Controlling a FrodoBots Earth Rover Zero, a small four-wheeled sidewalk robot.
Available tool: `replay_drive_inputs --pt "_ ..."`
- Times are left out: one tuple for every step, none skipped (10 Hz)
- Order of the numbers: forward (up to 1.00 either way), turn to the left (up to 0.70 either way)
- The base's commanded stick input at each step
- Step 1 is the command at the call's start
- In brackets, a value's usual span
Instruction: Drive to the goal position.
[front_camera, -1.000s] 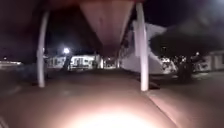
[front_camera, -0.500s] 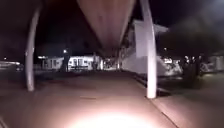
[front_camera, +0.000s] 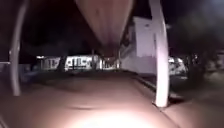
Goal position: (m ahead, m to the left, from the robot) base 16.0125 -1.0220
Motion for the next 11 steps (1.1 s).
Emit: replay_drive_inputs --pt "1.0 0.0" --pt "1.0 0.0" --pt "1.0 0.0" --pt "1.0 0.0" --pt "1.0 0.0" --pt "1.0 0.0" --pt "1.0 0.0" --pt "1.0 0.0" --pt "1.0 0.0" --pt "1.0 0.0" --pt "1.0 0.0"
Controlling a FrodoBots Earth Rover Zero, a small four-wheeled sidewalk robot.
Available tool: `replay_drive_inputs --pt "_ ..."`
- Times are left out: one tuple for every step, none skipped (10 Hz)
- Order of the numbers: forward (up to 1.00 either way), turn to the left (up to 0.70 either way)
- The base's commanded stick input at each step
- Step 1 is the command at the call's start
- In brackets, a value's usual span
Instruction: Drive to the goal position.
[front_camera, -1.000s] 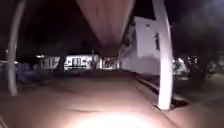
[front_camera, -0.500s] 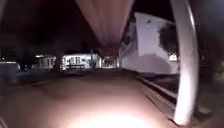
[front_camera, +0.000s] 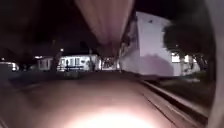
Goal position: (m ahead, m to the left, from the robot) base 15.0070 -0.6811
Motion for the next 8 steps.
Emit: replay_drive_inputs --pt "1.0 0.0" --pt "1.0 0.0" --pt "1.0 0.0" --pt "1.0 0.0" --pt "1.0 0.0" --pt "1.0 0.0" --pt "1.0 0.0" --pt "1.0 0.0"
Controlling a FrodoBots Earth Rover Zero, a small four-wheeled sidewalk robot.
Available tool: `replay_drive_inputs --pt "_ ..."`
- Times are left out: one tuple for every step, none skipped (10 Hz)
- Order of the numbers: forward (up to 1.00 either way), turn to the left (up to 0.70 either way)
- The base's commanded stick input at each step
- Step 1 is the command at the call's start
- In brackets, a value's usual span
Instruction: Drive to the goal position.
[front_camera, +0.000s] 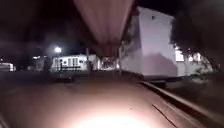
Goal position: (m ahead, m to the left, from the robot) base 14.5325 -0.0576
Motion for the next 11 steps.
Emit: replay_drive_inputs --pt "1.0 0.0" --pt "1.0 0.0" --pt "1.0 0.0" --pt "1.0 0.0" --pt "1.0 0.0" --pt "1.0 0.0" --pt "1.0 0.0" --pt "1.0 0.0" --pt "1.0 0.0" --pt "1.0 0.0" --pt "1.0 0.0"
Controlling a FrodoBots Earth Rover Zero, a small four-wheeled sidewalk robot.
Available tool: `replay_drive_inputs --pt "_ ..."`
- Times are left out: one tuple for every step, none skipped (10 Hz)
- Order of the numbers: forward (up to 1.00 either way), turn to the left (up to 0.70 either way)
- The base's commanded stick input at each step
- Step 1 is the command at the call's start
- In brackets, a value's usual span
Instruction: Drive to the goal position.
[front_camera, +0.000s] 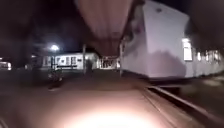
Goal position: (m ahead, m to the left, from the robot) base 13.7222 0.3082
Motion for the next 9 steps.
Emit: replay_drive_inputs --pt "1.0 0.0" --pt "1.0 0.0" --pt "1.0 0.0" --pt "1.0 0.0" --pt "1.0 0.0" --pt "1.0 0.0" --pt "1.0 0.0" --pt "1.0 0.0" --pt "1.0 0.0"
